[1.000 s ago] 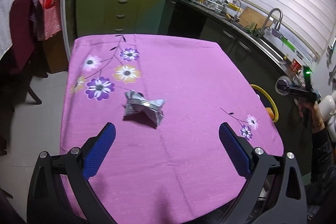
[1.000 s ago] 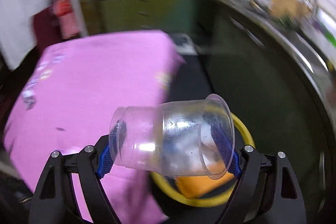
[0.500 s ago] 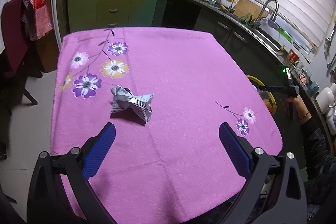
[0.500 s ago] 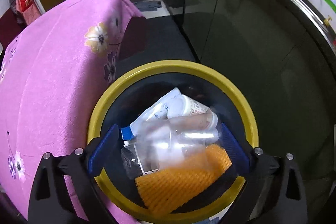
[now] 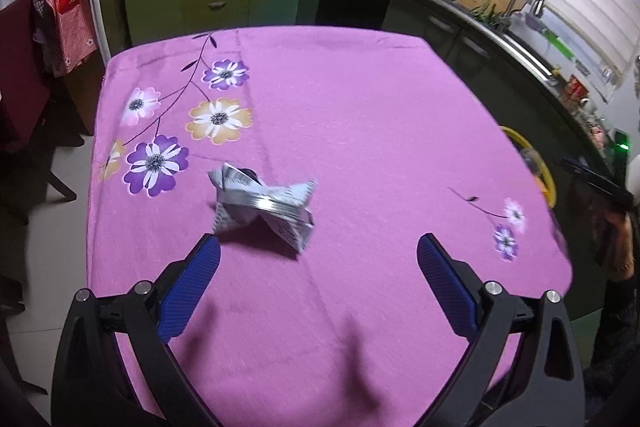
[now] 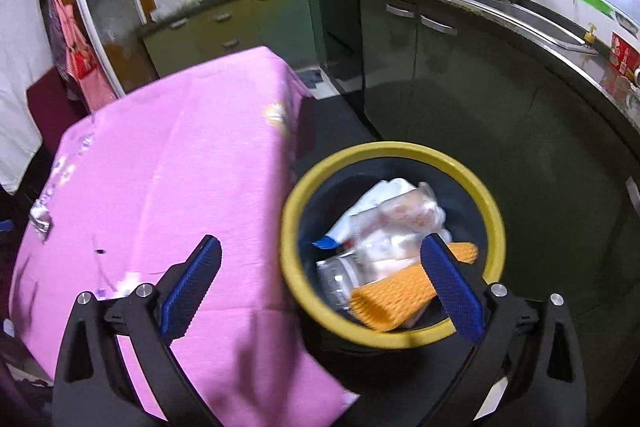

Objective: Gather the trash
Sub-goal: 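Grasp the silver foil snack wrapper with the left gripper, then carry the foil wrapper over the bin and open the left gripper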

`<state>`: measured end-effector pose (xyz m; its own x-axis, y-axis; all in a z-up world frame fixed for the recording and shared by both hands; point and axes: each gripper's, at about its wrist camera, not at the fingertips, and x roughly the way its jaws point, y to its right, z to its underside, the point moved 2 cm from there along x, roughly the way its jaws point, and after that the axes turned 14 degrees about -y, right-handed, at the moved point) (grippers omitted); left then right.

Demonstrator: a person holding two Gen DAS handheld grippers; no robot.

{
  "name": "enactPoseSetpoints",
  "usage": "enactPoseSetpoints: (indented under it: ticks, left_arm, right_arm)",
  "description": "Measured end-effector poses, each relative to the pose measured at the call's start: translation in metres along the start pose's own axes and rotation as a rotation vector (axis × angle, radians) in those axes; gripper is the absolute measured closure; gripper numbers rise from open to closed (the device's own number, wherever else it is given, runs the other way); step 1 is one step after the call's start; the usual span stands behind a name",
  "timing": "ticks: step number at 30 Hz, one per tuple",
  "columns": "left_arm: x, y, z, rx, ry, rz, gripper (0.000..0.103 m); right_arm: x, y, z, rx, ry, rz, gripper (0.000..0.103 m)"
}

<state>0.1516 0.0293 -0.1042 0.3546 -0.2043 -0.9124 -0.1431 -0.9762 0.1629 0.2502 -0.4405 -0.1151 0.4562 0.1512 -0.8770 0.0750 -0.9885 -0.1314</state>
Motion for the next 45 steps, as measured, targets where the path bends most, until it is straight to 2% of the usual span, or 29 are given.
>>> enactPoseSetpoints:
  ticks: [10, 16, 23, 30, 39, 45]
  left_arm:
    - [0.042, -0.012, -0.037, 0.035, -0.036, -0.108, 0.009]
    - [0.056, -0.017, -0.043, 0.047, -0.075, -0.123, 0.009]
    - [0.06, -0.021, -0.042, 0.055, -0.079, -0.125, 0.009]
    - [0.066, -0.024, -0.039, 0.067, -0.11, -0.114, 0.032]
    - [0.054, -0.018, -0.031, 0.09, -0.07, -0.089, 0.035]
    - [0.033, 0.0, -0.029, 0.141, -0.043, -0.078, 0.035]
  right_arm:
    - [0.013, -0.036, 0.0, -0.052, -0.009, -0.073, 0.005]
    - [0.025, -0.046, -0.002, -0.069, -0.027, -0.09, 0.005]
    - [0.029, -0.055, -0.004, -0.085, -0.038, -0.096, 0.005]
    - [0.027, -0.063, -0.004, -0.102, -0.036, -0.101, 0.005]
    - [0.024, -0.07, -0.003, -0.113, -0.032, -0.113, 0.005]
    - [0.015, -0.073, -0.001, -0.119, -0.011, -0.121, 0.005]
